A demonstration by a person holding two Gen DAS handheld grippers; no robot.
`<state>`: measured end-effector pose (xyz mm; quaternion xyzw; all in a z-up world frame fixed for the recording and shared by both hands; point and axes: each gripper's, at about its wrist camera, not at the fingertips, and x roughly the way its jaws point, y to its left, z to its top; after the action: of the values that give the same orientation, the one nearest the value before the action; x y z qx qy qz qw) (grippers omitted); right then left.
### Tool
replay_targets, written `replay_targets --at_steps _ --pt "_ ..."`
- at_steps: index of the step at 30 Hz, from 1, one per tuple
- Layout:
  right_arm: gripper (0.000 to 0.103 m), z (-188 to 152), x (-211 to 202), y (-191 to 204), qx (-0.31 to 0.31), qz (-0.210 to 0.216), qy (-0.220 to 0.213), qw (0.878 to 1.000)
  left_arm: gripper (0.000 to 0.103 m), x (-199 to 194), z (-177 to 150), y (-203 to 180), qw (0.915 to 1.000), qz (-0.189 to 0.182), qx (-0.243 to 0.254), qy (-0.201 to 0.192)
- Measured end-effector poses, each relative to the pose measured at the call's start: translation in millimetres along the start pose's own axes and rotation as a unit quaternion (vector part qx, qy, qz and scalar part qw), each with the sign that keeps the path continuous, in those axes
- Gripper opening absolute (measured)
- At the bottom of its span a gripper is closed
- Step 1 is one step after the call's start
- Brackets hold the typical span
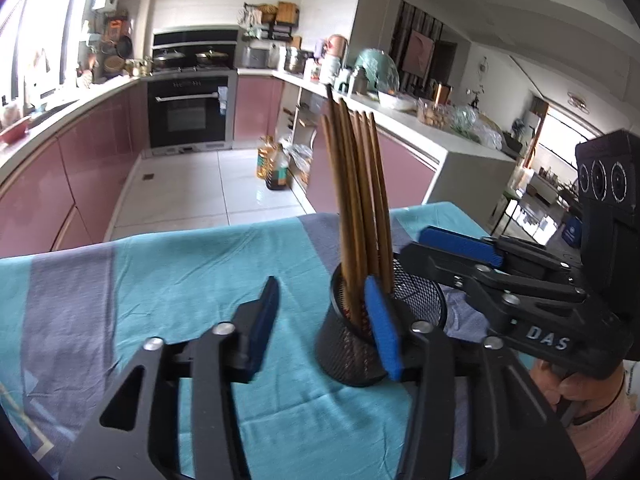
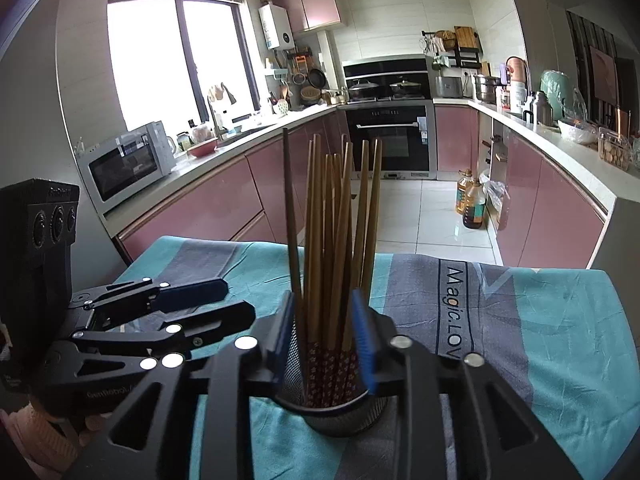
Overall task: Organize utensils
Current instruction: 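Open both tools and withdraw them from the mesh cup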
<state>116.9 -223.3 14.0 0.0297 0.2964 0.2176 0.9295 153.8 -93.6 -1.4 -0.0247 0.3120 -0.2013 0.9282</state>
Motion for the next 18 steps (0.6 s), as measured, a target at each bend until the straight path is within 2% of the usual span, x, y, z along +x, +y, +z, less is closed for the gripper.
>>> replay_targets --at_steps 1,2,4,6,7,10,12,18 --pt "0.036 0 -2 1 -0.001 0.001 -0.003 1.000 0.060 -6 -2 2 0.9999 0.007 -0.001 -0.009" --pt "0.044 -2 -5 2 0.000 0.002 -0.007 1.000 0.071 -11 -3 4 0.9997 0.016 -0.001 -0.017" --pt "0.058 -7 -12 3 0.002 0.002 -0.017 1.000 0.084 -25 -10 9 0.9985 0.040 -0.004 -0.037" --pt "0.079 -12 -17 4 0.004 -0.003 -0.025 1.000 0.089 -37 -17 14 0.9969 0.060 -0.002 -0.052" --pt "0.083 -16 -21 5 0.006 -0.006 -0.033 0.999 0.096 -42 -20 16 0.9957 0.071 -0.003 -0.058" --pt "0.089 -24 -28 7 0.007 -0.011 -0.043 0.999 0.097 -59 -28 25 0.9926 0.093 -0.011 -0.077" --pt "0.096 -29 -31 9 0.008 -0.015 -0.053 0.998 0.098 -71 -33 30 0.9905 0.104 -0.016 -0.088" --pt "0.096 -43 -43 30 -0.020 -0.040 -0.088 0.995 0.097 -102 -48 30 0.9827 0.137 -0.016 -0.124"
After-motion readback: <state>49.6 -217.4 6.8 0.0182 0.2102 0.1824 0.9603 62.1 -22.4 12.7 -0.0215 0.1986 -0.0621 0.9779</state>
